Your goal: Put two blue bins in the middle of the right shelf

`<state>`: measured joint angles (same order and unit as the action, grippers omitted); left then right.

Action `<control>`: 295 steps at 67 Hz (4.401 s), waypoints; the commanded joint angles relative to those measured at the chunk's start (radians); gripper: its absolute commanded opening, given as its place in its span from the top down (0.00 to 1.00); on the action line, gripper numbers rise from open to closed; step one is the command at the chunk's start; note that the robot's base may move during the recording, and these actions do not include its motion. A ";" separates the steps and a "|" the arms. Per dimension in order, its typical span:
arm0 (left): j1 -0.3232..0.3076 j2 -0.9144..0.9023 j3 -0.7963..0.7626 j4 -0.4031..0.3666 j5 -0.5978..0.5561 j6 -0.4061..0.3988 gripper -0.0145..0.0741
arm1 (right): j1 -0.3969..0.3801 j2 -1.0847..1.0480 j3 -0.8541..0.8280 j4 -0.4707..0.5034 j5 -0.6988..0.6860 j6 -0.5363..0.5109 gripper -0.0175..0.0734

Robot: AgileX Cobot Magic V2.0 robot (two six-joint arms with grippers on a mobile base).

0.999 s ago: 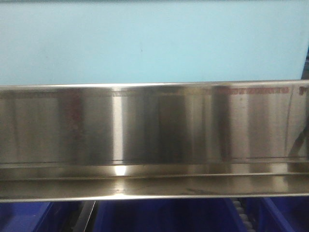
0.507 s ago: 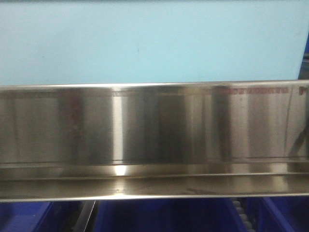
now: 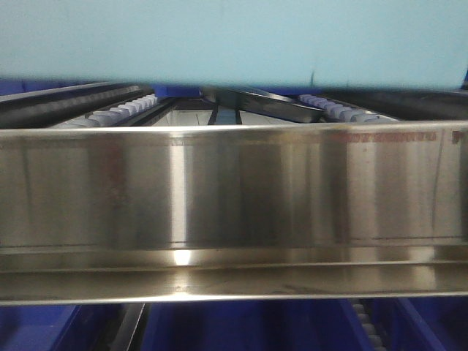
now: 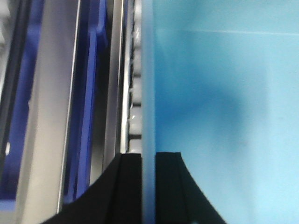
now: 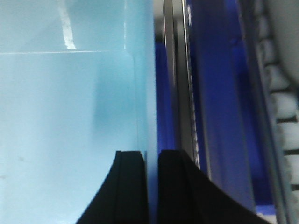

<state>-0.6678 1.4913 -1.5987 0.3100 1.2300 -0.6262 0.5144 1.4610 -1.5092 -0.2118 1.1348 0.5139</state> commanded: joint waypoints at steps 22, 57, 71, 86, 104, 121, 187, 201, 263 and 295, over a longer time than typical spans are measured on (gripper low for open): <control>-0.048 -0.101 -0.083 0.124 -0.035 -0.037 0.96 | 0.098 -0.077 -0.137 -0.224 0.024 0.078 0.99; -0.048 -0.101 -0.184 0.133 -0.026 -0.006 0.96 | 0.098 -0.077 -0.247 -0.221 0.061 0.030 0.99; -0.019 -0.099 -0.184 0.128 -0.029 -0.025 0.96 | 0.139 -0.097 -0.247 -0.223 0.072 0.010 0.99; 0.007 -0.099 -0.184 0.111 -0.032 -0.032 0.96 | 0.148 -0.097 -0.247 -0.229 0.043 0.007 0.99; 0.007 -0.099 -0.184 0.109 -0.032 -0.032 0.96 | 0.148 -0.097 -0.247 -0.229 0.047 0.007 0.99; 0.007 -0.099 -0.184 0.109 -0.030 -0.032 0.96 | 0.148 -0.097 -0.247 -0.229 0.047 0.007 0.99; 0.007 -0.099 -0.184 0.123 -0.075 -0.032 0.96 | 0.148 -0.097 -0.247 -0.229 -0.206 0.007 0.99; 0.007 -0.097 -0.184 0.123 -0.075 -0.032 0.96 | 0.148 -0.097 -0.247 -0.229 -0.266 0.007 0.99; 0.007 -0.097 -0.184 0.123 -0.075 -0.032 0.96 | 0.148 -0.096 -0.247 -0.229 -0.434 0.007 0.99; 0.007 -0.097 -0.184 0.123 -0.075 -0.032 0.96 | 0.148 -0.096 -0.247 -0.229 -0.411 0.007 0.99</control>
<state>-0.6578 1.3988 -1.7722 0.4444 1.1903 -0.6708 0.6579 1.3798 -1.7462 -0.4617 0.8012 0.5209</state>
